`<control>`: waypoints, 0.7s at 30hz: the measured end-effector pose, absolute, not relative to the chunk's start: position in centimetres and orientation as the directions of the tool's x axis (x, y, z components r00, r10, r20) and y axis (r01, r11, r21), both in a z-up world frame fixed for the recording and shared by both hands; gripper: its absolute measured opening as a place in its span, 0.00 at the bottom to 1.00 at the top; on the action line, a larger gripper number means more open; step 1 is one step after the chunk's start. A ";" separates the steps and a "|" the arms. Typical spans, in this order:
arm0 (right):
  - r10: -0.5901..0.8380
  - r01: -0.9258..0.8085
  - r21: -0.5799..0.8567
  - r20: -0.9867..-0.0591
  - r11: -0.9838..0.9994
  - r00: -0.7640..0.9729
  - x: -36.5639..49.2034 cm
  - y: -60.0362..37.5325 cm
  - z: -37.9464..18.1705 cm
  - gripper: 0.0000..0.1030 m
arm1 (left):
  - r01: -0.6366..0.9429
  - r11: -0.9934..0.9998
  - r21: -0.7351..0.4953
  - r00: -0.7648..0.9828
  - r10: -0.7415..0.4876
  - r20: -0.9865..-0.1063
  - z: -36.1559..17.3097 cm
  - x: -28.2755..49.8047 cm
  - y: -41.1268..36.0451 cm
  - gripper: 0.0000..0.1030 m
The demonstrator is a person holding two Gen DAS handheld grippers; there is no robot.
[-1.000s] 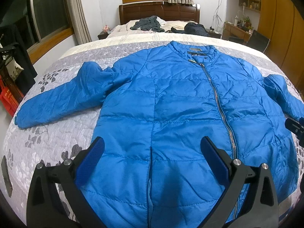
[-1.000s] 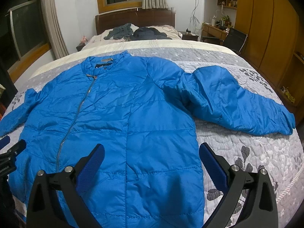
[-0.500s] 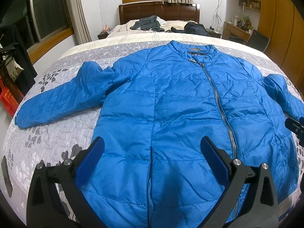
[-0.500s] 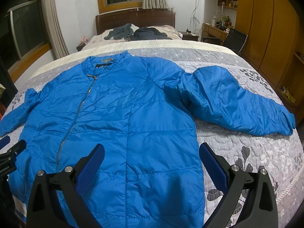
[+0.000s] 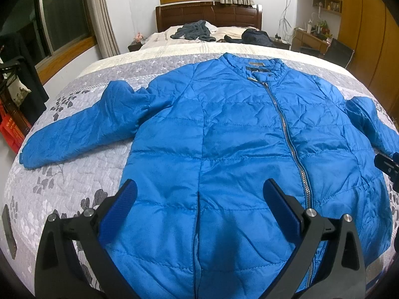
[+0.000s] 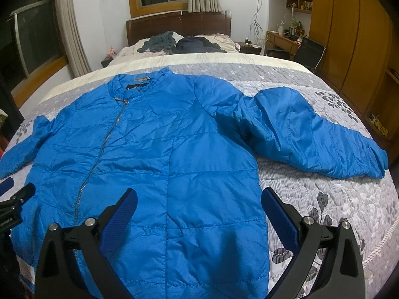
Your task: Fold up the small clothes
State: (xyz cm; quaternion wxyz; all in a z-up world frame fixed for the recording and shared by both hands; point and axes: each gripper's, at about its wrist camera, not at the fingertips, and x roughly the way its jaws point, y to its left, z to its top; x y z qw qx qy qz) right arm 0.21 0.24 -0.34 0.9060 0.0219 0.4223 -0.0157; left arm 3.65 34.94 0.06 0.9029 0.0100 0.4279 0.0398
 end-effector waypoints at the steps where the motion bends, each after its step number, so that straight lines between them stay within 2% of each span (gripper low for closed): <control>1: -0.011 0.048 0.026 -0.765 0.999 0.644 0.2 0.3 -0.3 0.96 | -0.063 0.997 0.053 0.631 0.081 -0.772 0.0 3.7 35.0 0.97; 21: -0.010 0.047 0.027 -0.765 0.999 0.645 0.2 0.3 -0.2 0.96 | -0.064 0.996 0.054 0.631 0.082 -0.772 0.0 3.6 34.9 0.97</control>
